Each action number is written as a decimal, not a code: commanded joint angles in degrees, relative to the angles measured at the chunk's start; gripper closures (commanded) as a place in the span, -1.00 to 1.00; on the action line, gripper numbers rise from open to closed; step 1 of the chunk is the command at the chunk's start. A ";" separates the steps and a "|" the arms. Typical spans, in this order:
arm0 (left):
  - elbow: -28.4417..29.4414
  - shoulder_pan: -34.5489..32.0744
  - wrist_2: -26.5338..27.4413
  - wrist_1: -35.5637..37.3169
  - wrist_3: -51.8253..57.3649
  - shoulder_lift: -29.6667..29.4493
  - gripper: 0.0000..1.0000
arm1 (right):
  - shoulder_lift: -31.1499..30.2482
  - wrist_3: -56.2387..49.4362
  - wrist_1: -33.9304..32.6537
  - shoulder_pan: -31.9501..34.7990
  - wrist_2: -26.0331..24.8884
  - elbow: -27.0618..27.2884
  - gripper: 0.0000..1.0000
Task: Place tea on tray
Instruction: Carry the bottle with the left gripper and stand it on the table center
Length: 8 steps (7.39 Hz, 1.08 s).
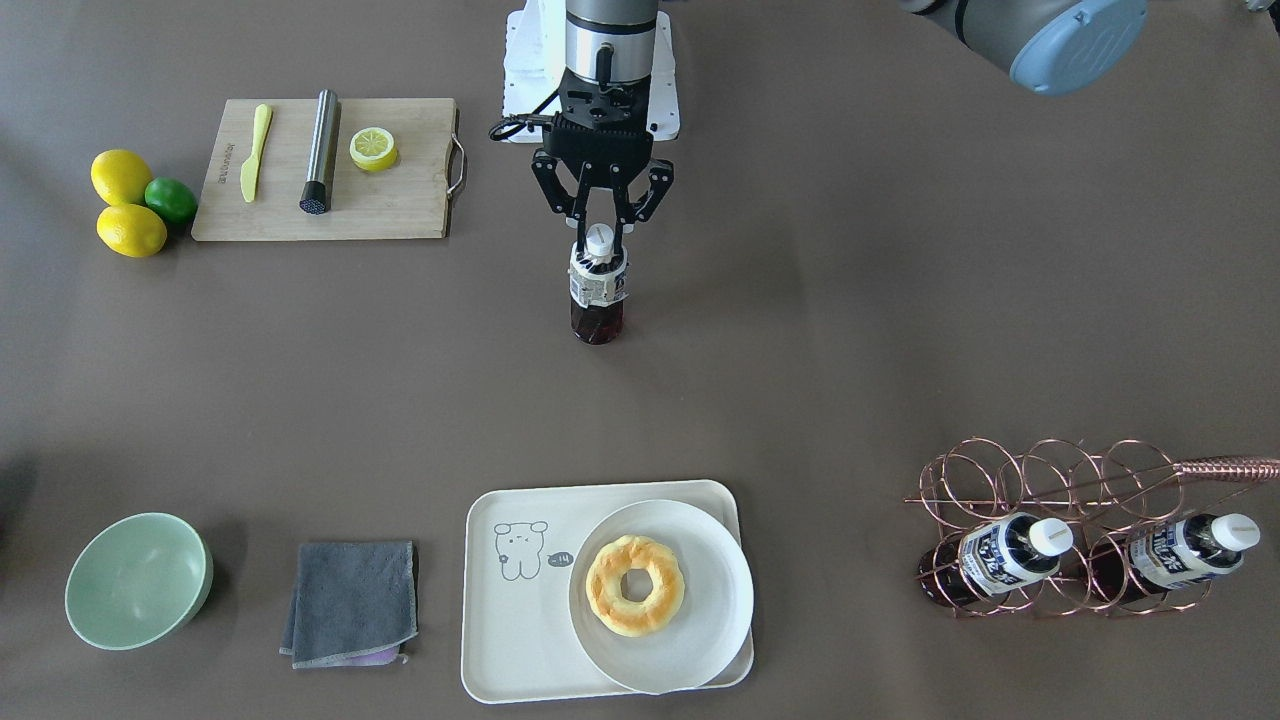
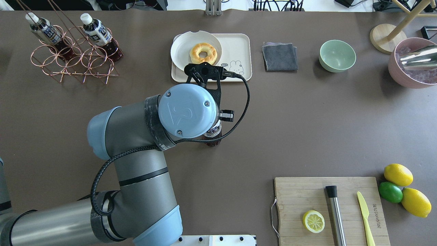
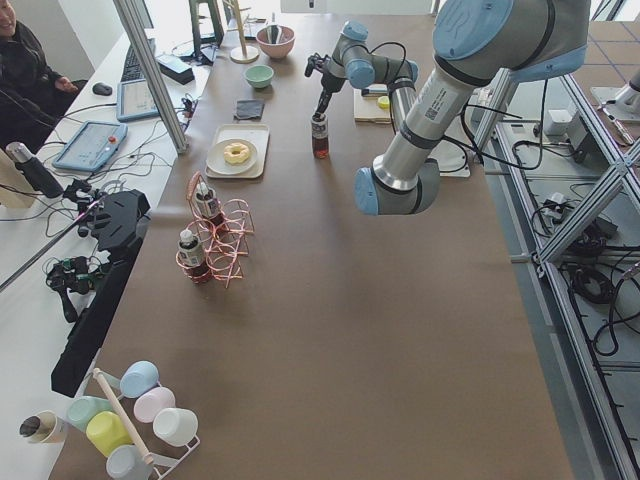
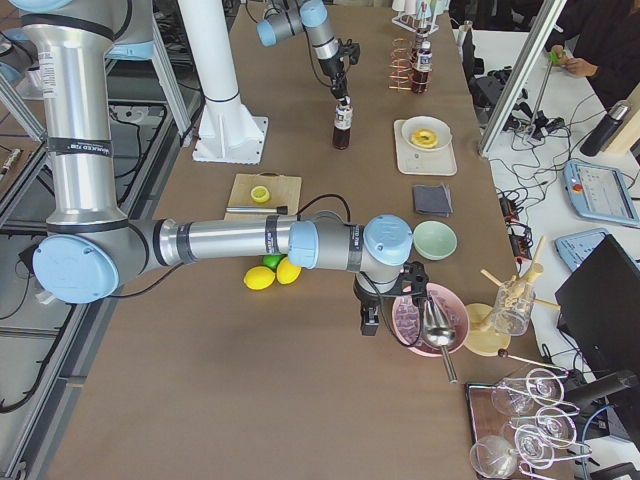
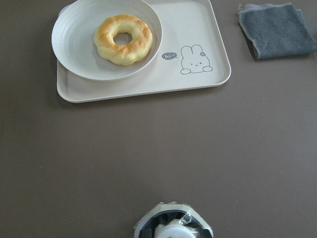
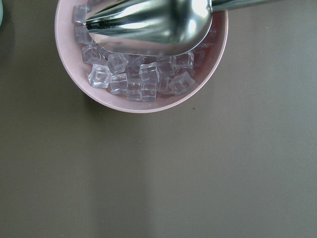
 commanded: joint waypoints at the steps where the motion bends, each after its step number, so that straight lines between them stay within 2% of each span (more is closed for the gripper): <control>1: -1.69 -0.99 -0.39 0.06 0.27 -0.35 -0.94 | 0.30 -0.17 0.04 0.00 -0.04 -0.32 -1.00; 4: -4.68 -4.67 -0.56 -0.20 0.10 1.31 -0.94 | 1.00 -0.17 0.04 0.00 -0.04 -0.49 -1.00; 6: -9.25 -7.39 0.23 -0.55 0.36 9.46 -0.94 | 1.97 0.18 -0.05 0.00 0.40 -0.58 -1.00; 8: -10.14 -11.52 -0.38 -8.42 0.18 15.61 -0.94 | 3.20 0.62 -0.22 -0.09 0.49 -0.58 -1.00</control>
